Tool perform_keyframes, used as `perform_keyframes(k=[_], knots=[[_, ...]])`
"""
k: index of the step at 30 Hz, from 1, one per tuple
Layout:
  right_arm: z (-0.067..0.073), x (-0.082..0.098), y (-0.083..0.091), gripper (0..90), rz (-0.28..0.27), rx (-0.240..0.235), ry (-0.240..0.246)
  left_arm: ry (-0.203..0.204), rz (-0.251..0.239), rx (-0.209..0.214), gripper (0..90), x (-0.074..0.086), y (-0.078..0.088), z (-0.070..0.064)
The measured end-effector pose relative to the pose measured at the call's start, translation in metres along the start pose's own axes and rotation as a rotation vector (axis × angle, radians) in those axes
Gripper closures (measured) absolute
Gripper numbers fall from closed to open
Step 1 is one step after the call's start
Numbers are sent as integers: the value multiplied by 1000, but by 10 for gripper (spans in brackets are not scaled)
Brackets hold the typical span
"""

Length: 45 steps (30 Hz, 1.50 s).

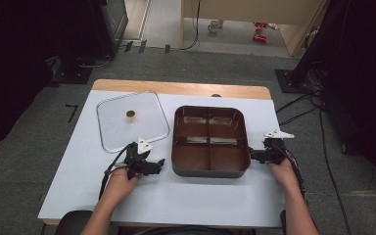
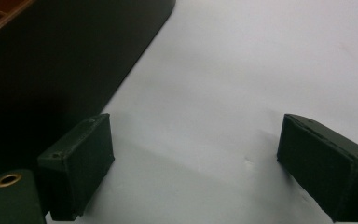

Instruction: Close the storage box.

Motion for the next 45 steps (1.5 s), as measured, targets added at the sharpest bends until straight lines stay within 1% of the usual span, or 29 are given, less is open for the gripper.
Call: perform_keyframes(k=[36,44,45], knots=[[0,0,0,101,0,1,-1,7,5,-3,117,0,0,0],[0,0,0,101,0,1,-1,15,35,-10,123,-1,0,-1],[0,0,0,101,0,1,-1,18,51,-13,125,-2,0,-1]])
Point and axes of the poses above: each handheld gripper's, and its own axes: y roughly backward along the jaws, x roughly out of its underside, z roughly to its left, the point moved 9 cm from there along -y, roughly forward along the jaws, and after that the axes turned 5 degrees about z, right-handed, at the moved point
